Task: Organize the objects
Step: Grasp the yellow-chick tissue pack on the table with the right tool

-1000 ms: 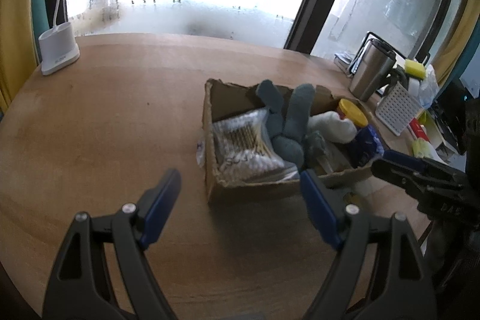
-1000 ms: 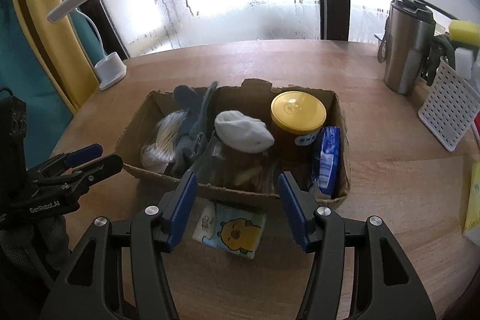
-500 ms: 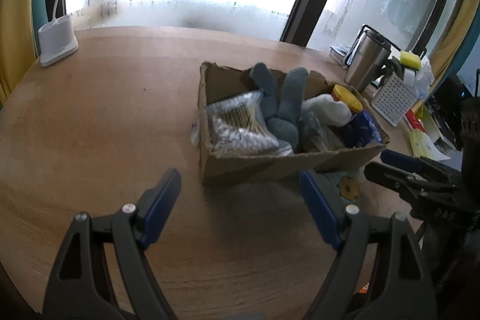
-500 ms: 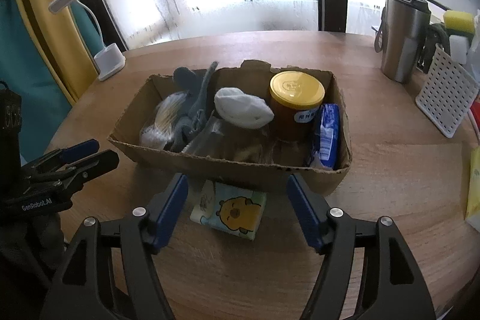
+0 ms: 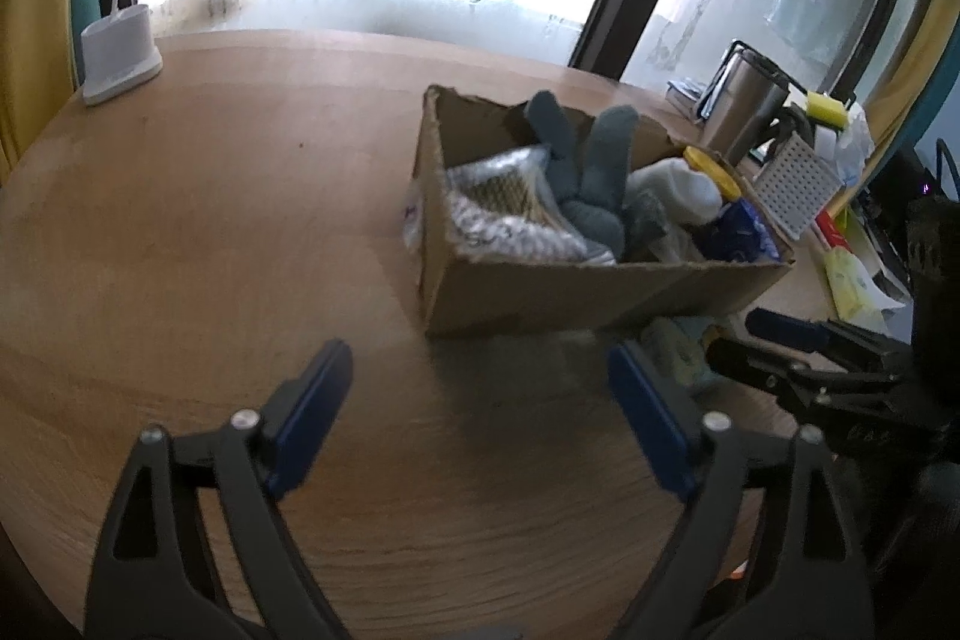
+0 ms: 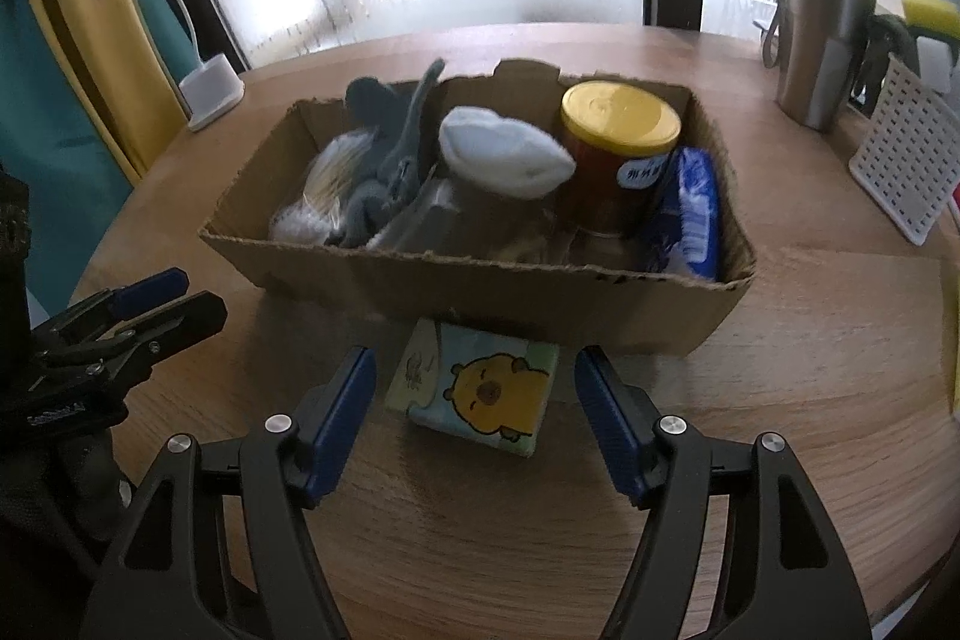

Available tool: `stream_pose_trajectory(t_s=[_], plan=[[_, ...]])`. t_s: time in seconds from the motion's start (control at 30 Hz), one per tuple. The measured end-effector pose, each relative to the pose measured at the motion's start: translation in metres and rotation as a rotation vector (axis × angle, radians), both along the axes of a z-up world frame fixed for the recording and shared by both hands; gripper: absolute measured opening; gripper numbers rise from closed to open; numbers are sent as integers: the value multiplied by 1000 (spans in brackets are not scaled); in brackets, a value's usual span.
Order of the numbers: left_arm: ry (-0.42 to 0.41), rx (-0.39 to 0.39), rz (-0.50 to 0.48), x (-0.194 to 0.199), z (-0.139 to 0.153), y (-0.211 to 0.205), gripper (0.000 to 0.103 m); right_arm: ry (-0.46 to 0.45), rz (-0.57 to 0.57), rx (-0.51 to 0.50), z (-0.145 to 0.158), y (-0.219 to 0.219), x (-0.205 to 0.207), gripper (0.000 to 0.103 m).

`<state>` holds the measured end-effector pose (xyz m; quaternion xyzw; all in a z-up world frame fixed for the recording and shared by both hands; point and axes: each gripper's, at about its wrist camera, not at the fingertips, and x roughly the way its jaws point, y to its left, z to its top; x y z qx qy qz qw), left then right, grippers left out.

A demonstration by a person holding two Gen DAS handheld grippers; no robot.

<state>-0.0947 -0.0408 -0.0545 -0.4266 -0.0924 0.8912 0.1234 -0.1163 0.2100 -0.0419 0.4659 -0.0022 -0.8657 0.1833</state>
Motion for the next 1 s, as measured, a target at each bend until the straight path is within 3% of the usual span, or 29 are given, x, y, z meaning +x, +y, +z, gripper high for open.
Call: stream_pose_trajectory(t_s=[0.87, 1.0], plan=[[-38, 20, 24, 0, -17, -15, 97, -24, 2, 96, -25, -22, -4, 77], [-38, 19, 20, 0, -16, -12, 97, -19, 19, 119, -25, -22, -3, 69]])
